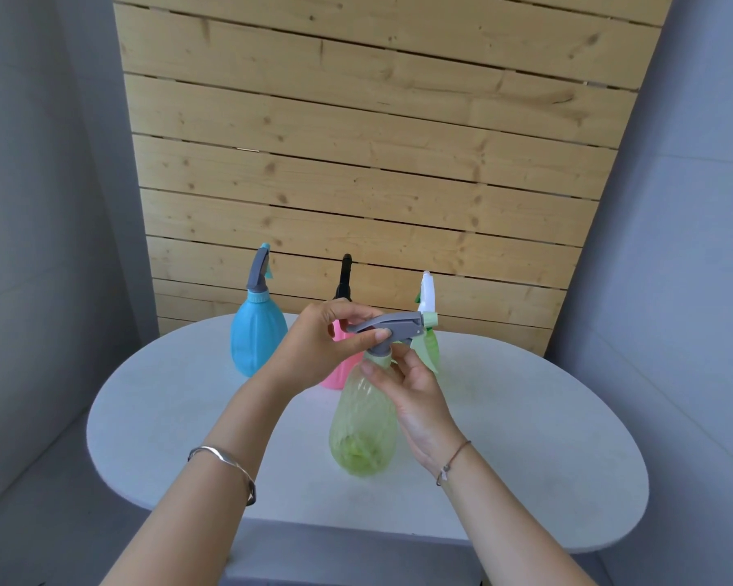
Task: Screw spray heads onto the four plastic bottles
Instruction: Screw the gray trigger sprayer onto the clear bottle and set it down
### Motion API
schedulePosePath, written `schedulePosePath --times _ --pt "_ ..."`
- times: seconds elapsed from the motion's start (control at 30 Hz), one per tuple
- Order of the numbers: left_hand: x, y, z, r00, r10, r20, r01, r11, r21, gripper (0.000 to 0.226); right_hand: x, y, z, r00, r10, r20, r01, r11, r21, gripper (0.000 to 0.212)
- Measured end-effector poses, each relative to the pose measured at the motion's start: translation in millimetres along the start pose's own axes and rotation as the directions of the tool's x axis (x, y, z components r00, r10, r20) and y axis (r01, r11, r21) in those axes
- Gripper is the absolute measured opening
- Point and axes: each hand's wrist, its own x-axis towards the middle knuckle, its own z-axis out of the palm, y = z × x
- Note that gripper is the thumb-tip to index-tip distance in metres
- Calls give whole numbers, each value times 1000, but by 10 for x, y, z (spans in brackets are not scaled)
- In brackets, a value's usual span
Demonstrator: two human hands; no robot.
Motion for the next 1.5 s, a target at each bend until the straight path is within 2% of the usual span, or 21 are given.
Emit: schedulePosePath --times 0.1,0.23,0.43,0.63,0.77,0.9,1.0,1.07,1.1,1.13,1.2,1.27,1.33,1.5 --pt "1 2 -4 1000 2 -5 -2 1000 7 22 -27 -65 -14 997 34 75 -33 999 -6 39" --pt "4 -7 7 1000 -1 3 1 1000 1 21 -39 -67 22 999 34 9 -34 999 13 43" --pt "4 -34 -5 1000 -14 4 14 1000 7 17 -43 -106 -9 995 54 88 -56 998 23 36" --pt "3 -38 0 1000 -17 -1 17 1000 -1 17 -30 -85 -4 999 50 14 -51 992 115 30" --pt "-2 -55 15 1000 -28 -2 28 999 -26 17 -49 -97 23 999 9 33 -10 1000 19 37" --pt "-46 -87 97 994 -98 -38 94 991 -99 19 -45 -89 40 1000 20 -19 -20 1000 1 27" --pt "-112 -83 186 976 -207 -68 198 973 -118 26 -25 -132 30 997 18 -80 -14 998 57 32" --pt "-161 -83 177 946 -324 -1 319 934 -160 57 4 -221 -18 992 9 -127 6 993 117 43" --pt "-186 -97 158 921 -382 81 390 907 -160 66 22 -277 -49 991 6 -136 13 990 141 46" --pt "-215 -104 139 889 -418 184 445 884 -143 65 38 -331 -88 991 6 -135 18 984 175 47" --pt "-261 -117 150 811 -428 399 499 862 -90 47 63 -419 -166 993 7 -118 26 963 270 44" --pt "-296 -114 220 750 -415 515 523 849 -77 41 75 -482 -226 995 -9 -104 41 951 306 44" --pt "-313 -119 280 741 -420 524 549 829 -112 44 71 -516 -254 994 -20 -108 51 955 291 48" --pt "-306 -167 361 784 -435 442 550 818 -170 47 59 -543 -296 984 -49 -169 88 969 232 51"
